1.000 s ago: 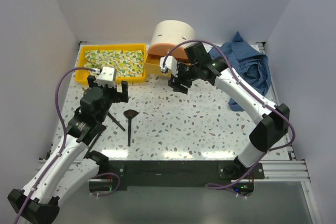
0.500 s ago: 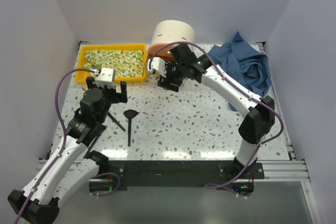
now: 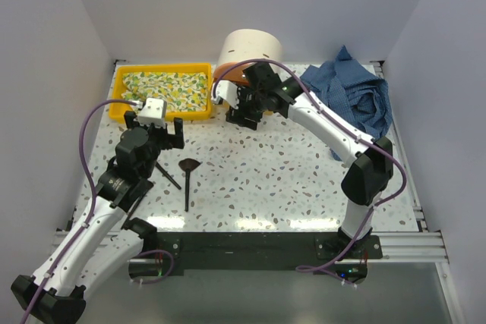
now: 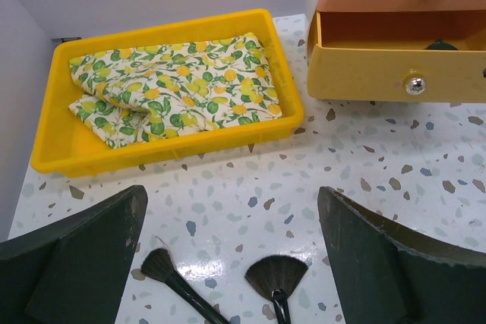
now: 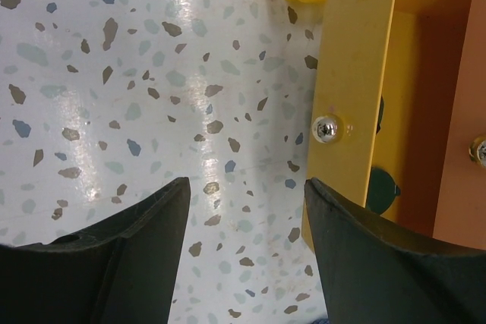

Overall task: Organize the makeup
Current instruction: Close the drawer in the storage box.

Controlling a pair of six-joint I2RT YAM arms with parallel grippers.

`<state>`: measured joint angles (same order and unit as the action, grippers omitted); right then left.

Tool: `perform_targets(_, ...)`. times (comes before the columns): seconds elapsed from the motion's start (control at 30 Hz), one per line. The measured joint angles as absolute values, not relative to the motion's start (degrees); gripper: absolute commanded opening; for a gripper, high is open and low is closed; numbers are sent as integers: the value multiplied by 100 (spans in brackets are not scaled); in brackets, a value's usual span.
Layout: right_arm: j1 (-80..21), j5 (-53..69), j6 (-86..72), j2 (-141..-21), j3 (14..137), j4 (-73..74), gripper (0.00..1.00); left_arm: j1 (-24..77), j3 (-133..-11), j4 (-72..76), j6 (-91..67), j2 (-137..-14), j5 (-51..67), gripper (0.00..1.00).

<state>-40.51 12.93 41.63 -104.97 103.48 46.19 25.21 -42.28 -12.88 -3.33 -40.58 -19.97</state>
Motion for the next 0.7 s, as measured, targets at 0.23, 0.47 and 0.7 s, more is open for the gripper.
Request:
perform_targets(0.23,-4091,1286,4163,-10565,10350,4617,66,2521,-4228,-1288,-333,-4058,-1997,100)
perform_targets(0.47,-4132,1247,4165,-10654,10361,4619,66,2521,-4228,-1288,-333,-4058,-1997,100)
perform_targets(0.7,-4147,1166,4176,-10665,10418,4628,66,2521,-4228,-1288,-333,-4058,-1997,100)
